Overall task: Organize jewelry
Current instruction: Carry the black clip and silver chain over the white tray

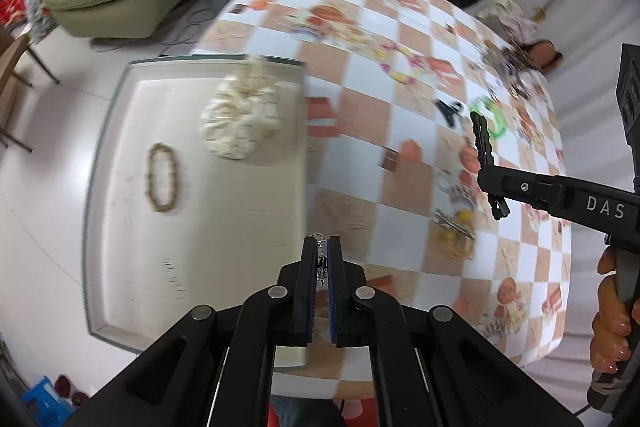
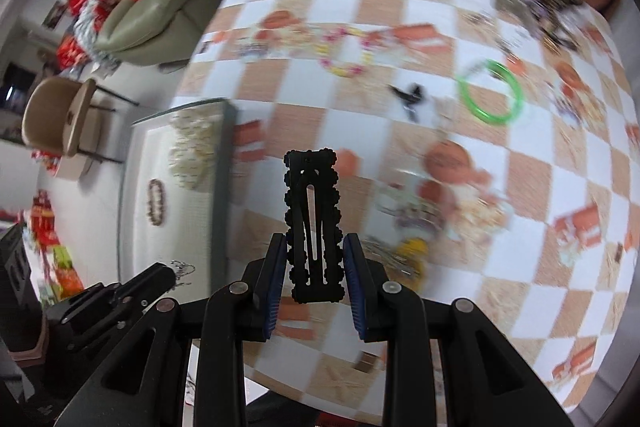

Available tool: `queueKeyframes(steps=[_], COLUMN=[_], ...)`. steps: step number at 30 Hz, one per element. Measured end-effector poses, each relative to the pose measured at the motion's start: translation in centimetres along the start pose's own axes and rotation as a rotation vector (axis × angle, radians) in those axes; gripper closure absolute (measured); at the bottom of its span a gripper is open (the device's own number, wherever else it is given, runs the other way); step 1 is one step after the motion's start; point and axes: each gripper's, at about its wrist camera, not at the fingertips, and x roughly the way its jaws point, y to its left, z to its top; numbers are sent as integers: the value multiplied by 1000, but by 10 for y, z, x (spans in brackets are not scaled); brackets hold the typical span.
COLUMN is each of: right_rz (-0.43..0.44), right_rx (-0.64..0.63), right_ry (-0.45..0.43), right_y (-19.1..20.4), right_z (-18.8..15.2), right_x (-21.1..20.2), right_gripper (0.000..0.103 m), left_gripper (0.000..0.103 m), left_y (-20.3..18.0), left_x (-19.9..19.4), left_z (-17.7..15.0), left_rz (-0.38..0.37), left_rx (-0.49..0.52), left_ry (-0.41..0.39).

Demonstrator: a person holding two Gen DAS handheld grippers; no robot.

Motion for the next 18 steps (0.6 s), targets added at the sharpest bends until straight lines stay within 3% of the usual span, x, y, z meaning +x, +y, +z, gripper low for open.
queueKeyframes(steps=[11,18], right_rz=[58,87], right_rx=[-197,-256], right_ry=[20,60], right_y=[108,156], right_z=[29,45], right_x=[34,71], right_gripper=[72,72], left_gripper=[93,93], left_y=[80,110], left_x=[-1,13], left_z=[2,1], left_rz=[78,123], left_rx=[-136,-185], left_ry=[-39,-34])
